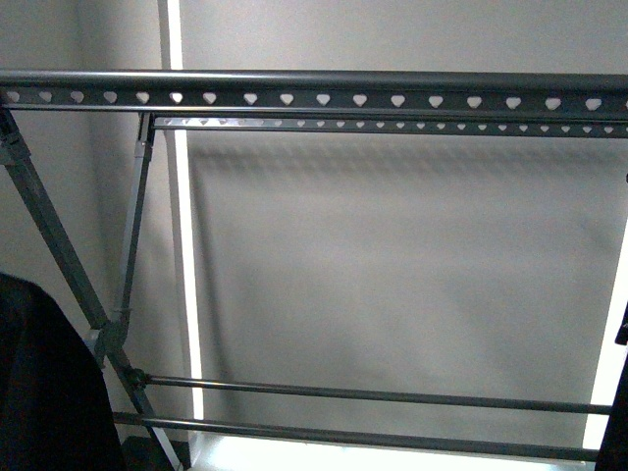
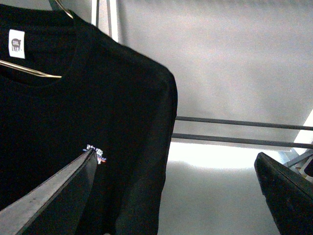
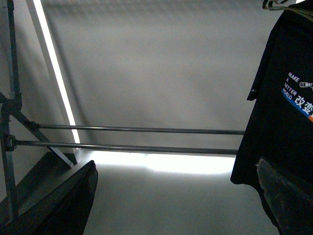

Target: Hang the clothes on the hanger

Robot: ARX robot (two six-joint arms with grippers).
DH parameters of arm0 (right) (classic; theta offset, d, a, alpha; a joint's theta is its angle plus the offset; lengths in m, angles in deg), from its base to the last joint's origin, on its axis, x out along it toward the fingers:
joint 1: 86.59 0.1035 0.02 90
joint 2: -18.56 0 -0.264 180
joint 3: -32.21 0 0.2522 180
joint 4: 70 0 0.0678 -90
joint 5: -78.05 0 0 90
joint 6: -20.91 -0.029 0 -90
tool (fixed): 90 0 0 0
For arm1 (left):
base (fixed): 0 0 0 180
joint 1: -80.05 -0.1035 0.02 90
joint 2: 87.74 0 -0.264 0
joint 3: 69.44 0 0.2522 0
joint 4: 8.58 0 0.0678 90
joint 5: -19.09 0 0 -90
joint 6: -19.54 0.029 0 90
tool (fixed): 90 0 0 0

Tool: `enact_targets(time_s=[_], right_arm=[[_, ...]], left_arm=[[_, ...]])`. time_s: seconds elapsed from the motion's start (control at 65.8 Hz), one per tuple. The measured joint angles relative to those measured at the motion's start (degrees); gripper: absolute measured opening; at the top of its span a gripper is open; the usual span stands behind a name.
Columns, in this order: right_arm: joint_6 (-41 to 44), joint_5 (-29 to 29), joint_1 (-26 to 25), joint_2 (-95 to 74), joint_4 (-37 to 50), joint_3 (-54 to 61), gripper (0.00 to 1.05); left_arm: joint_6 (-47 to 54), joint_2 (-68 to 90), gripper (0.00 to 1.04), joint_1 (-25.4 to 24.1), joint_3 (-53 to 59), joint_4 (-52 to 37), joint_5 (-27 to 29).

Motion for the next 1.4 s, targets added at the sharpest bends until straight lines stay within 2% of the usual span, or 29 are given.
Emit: enact_targets(time_s=[0.334,0.365,0.395,0.441,0.471,0.562,0.608,0.669,0.714,0.76,0.836,0.896,1.048,1.109,1.215,1.398], right_arm=[[-0.02,0.00,0.00,0.00,0.00,0.00,0.97],[0.00,0.00,0.00,0.00,0.00,0.00,0.97],[-0.02,-0.02,0.00,0.00,0.00,0.00,0.97],[0.00,0.02,0.00,0.00,0.00,0.00,0.97],[0.00,0.09,0.00,0.00,0.00,0.00,0.97],[-0.02,-0.04,0.02,0.00,0.00,0.00,0.97],[-0.02,-0.02,0.02,0.00,0.00,0.00,0.97],[0.00,0.04,0.02,0.00,0.00,0.00,0.97],[0.00,0.02,0.02,0.00,0.00,0.00,0.97],[-0.02,0.00,0.02,0.00,0.00,0.00,0.97],[-0.02,-0.02,0.02,0.00,0.00,0.00,0.97],[-0.02,0.00,0.02,0.00,0.00,0.00,0.97],[-0.02,0.00,0.02,0.00,0.00,0.00,0.97],[-0.02,0.00,0.02,0.00,0.00,0.00,0.97],[-0.02,0.00,0.02,0.00,0.00,0.00,0.97],[0.00,0.00,0.02,0.00,0.00,0.00,0.97]], left_arm=[[0.00,0.00,0.98,0.00,0.00,0.00,-0.07],[-0.17,0.26,0.98,-0.59,0.00,-0.46,-2.03],[-0.15,1.33,0.98,-1.18,-0.02,-2.45,-6.69],[0.44,4.15,0.98,-0.28,-0.15,-5.90,-7.48],[0.79,7.06,0.98,1.84,-0.44,-8.41,-5.22],[3.52,23.56,0.98,13.27,-5.70,-22.08,11.23],[3.37,29.77,0.98,16.37,-9.42,-26.47,16.26],[1.97,37.70,0.98,18.34,-15.74,-28.02,21.77],[-1.27,45.27,0.98,18.71,-22.53,-26.16,27.04],[-5.57,51.08,0.98,18.60,-28.17,-22.47,29.46],[-15.50,61.99,0.98,17.62,-39.19,-12.52,30.38],[-24.79,70.10,0.98,16.50,-48.11,-4.09,28.70],[-44.89,80.87,0.98,13.51,-62.25,10.16,29.53],[-51.54,83.14,0.98,12.28,-65.37,12.46,31.98],[-57.64,85.42,0.98,10.14,-69.22,14.14,32.65],[-61.26,88.32,0.98,7.15,-71.63,14.56,32.15]])
